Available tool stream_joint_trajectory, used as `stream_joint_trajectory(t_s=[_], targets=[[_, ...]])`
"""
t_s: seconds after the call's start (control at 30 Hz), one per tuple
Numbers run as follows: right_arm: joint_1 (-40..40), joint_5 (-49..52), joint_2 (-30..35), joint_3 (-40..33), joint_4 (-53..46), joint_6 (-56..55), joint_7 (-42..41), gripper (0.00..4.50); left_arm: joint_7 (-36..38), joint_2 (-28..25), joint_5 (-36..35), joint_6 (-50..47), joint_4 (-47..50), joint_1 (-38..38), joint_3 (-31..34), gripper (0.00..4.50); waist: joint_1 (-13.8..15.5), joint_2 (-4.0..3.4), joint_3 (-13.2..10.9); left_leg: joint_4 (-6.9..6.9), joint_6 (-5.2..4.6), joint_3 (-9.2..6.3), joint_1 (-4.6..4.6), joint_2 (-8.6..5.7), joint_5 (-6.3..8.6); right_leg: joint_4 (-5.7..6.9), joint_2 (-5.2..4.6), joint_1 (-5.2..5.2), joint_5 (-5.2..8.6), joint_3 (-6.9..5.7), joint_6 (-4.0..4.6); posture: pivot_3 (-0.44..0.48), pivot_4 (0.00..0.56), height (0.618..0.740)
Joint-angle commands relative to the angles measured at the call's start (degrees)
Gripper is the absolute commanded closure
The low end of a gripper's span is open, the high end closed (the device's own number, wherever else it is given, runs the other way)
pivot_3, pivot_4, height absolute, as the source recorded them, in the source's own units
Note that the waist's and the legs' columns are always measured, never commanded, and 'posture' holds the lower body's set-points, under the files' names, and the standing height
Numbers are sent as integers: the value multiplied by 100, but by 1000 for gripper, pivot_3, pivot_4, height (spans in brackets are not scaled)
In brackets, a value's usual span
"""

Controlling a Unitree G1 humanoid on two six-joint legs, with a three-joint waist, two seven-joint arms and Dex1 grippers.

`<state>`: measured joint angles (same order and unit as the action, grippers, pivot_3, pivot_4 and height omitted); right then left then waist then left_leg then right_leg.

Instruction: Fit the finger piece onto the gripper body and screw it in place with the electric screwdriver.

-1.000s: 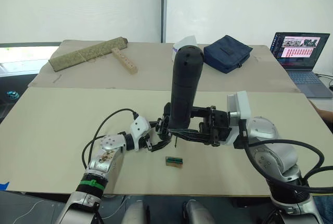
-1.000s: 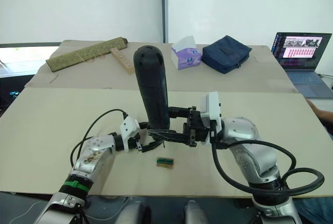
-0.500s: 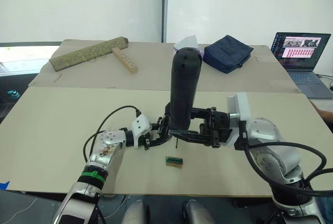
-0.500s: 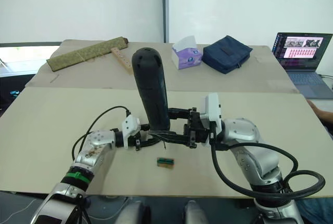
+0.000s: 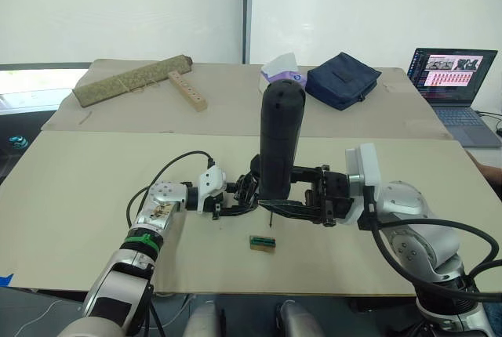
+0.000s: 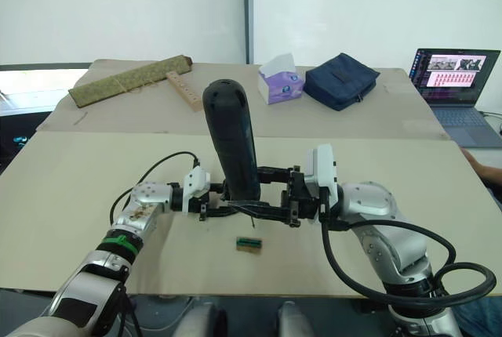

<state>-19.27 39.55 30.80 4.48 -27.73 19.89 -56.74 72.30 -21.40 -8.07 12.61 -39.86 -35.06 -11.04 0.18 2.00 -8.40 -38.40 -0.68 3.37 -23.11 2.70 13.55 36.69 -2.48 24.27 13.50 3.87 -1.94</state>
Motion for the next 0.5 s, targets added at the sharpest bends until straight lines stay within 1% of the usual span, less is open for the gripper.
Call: stream_joint_trajectory(t_s=[0.03, 0.07, 0.13, 0.23, 0.37, 0.43, 0.5], targets=[[-39, 198, 35, -232, -276, -31, 4, 2578, -182, 32, 98, -100, 89, 256, -10, 271, -4, 0, 0, 0, 0, 0, 0, 0, 0, 1, 0, 0, 0, 0, 0, 0, 150, 740], [-45, 200, 38, -232, -266, -33, -10, 2578, -214, 21, 48, -158, 204, 330, 41, 65, -7, 0, 0, 0, 0, -1, 1, 1, 0, 2, 0, 0, 0, 0, 0, 0, 150, 740], [-55, 197, 37, -225, -259, -35, -25, 2578, -401, 6, -3, -154, 449, 493, 169, 65, -21, 0, 0, 0, 0, -1, 3, 2, 0, 4, 0, 0, 0, 0, 0, 0, 150, 740], [-83, 196, 32, -228, -234, -39, -51, 2578, -635, -37, -267, -503, 1205, 911, 427, 65, -66, 0, 0, 0, 0, -2, 3, 4, 0, 5, 1, 1, 0, 0, 0, 0, 150, 740], [-84, 186, 36, -243, -204, -58, -95, 2578, -807, -211, -319, -869, 2106, 1470, 464, 65, -115, 0, 0, 1, 0, -3, 3, 7, 0, 7, 1, 2, 0, 0, 0, 0, 150, 740], [-82, 180, 37, -246, -192, -66, -114, 2578, -989, -215, -303, -962, 2400, 1642, 467, 65, -108, 0, 0, 1, 0, -3, 7, 8, 0, 9, 2, 1, 0, 0, 0, 0, 150, 740], [-87, 169, 34, -238, -181, -72, -127, 2578, -1139, -195, -395, -1295, 2734, 1772, 472, 65, -101, 0, 0, 1, 0, -3, 8, 8, 0, 10, 2, 1, 0, 0, 0, 0, 150, 740]])
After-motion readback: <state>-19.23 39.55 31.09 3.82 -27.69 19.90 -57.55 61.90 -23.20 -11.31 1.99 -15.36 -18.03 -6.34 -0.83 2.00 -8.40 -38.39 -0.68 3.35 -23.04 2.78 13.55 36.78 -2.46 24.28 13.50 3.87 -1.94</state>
